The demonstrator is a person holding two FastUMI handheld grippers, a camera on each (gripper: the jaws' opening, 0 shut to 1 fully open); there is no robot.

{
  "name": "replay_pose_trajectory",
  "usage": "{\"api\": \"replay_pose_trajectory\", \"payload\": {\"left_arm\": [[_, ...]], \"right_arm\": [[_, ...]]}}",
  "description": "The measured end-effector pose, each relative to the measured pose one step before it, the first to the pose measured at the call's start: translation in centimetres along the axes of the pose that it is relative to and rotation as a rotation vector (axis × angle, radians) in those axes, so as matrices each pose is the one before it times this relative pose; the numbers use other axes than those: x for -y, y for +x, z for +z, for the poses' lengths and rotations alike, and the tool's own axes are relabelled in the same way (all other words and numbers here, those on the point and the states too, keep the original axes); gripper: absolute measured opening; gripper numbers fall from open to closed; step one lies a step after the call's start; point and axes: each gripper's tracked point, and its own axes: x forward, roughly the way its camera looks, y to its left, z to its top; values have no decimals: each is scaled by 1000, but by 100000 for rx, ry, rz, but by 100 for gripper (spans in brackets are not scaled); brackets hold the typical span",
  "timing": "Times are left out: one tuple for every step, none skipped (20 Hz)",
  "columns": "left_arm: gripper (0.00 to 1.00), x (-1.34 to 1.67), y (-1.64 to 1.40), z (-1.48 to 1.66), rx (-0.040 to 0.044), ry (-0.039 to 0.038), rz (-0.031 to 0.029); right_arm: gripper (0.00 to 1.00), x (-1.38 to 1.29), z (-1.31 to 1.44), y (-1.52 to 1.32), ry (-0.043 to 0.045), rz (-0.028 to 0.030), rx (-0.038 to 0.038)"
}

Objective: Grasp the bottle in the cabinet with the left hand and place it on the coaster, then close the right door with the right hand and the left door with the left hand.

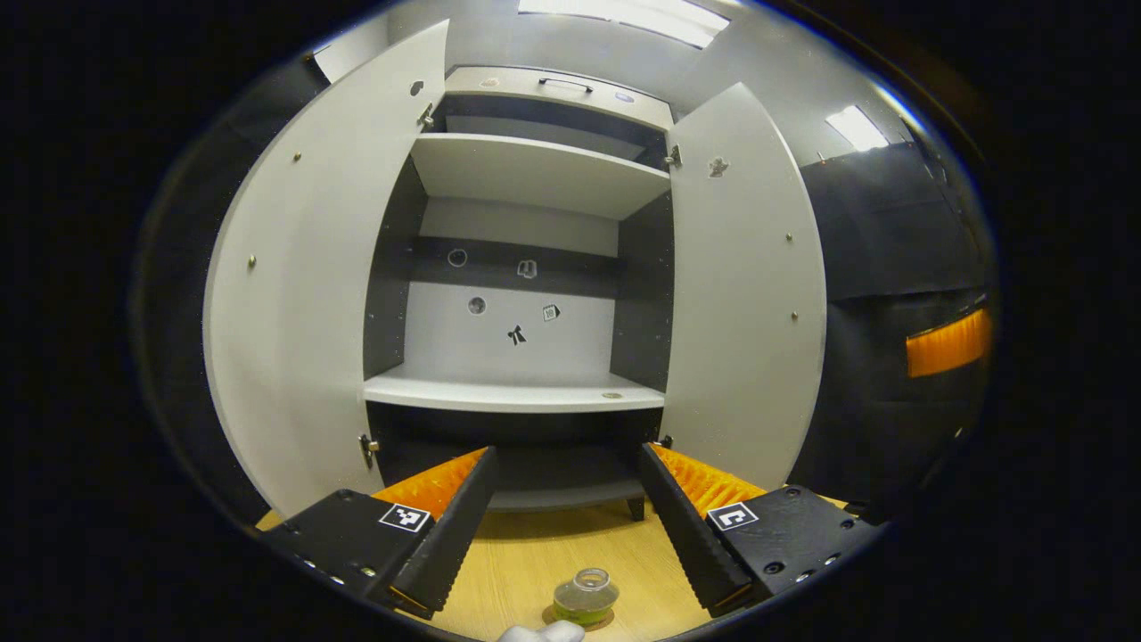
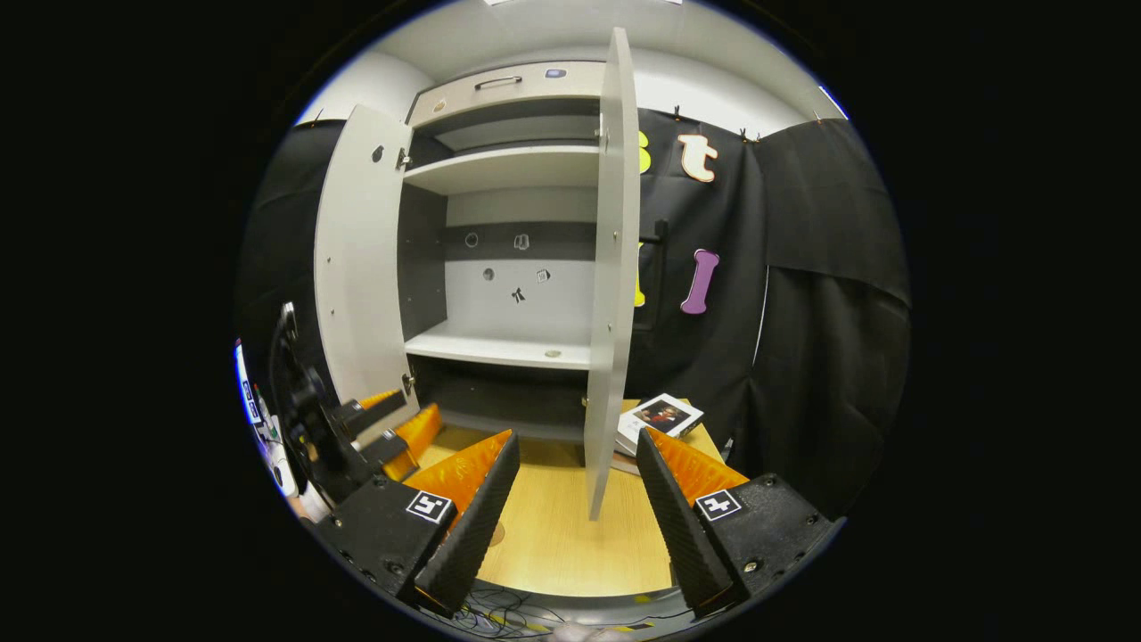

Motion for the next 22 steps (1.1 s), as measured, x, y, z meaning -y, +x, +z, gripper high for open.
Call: {"api": "replay_pose_trajectory", "payload": {"left_arm": [[97, -885, -175, 1388, 806, 940, 1566], [97, -911, -403, 1276, 183, 372, 1884], [99, -997, -191, 1070, 54, 127, 1607], [97, -926, -581, 899, 251, 213, 2212], [97, -906, -673, 1120, 608, 770, 2192], [97, -861, -833, 879, 423, 929, 1920], [97, -774, -890, 720, 656, 718, 1304], [97, -636, -939, 448, -432, 740, 1576], [97, -648, -1091, 93, -1291, 935, 1493], [96, -517, -934, -72, -1163, 861, 1472], [97, -400, -983, -125, -1092, 831, 1421], [97, -298, -886, -302, -1128, 555, 1232], [96, -182, -744, -250, -881, 331, 999], [96, -47, -673, -360, -1226, 2, 1155], [97, -2, -481, -440, -1328, -436, 805], [97, 369, -378, -248, -1308, -1390, -330], [97, 439, -249, -255, -670, -2190, -628], [97, 311, -292, -68, -331, -2025, 159], [97, 170, -107, 146, -261, -1101, 880], [97, 50, -54, 237, 302, -75, 1257], [97, 109, -44, 381, 199, 587, 1538], [97, 16, -62, 360, 561, 751, 1656]], "right_arm": [[82, -10, 71, 79, 639, 381, 703], [82, -55, -17, 92, 685, 464, 314], [82, 67, 73, 135, 676, 110, 467], [82, 45, 198, 66, 604, 164, 800], [82, 131, 241, 78, 455, 0, 815], [82, 197, 194, 176, 160, 107, 936], [82, 348, 286, 327, -416, -418, 1064], [82, 561, 96, 353, -661, -661, 479], [82, 644, 153, 431, -518, -582, 242], [82, 1032, 233, 409, -232, -1154, 432], [82, 1230, 397, 452, 10, -1788, 379], [82, 1410, 595, 485, 375, -1641, 916], [82, 1538, 847, 503, 0, -2299, 1273], [82, 1994, 791, 601, -709, -3252, 1523], [82, 1863, 937, 749, -782, -3031, 1604], [82, 1502, 973, 850, -375, -2104, 1490], [82, 1328, 905, 922, 125, -1442, 945], [82, 968, 876, 1020, 466, -448, 1058], [82, 810, 867, 962, 398, -354, 1085], [82, 668, 760, 971, 219, 276, 1317], [82, 373, 764, 958, -25, 673, 1130], [82, 140, 607, 1003, 99, 1518, 627]]}}
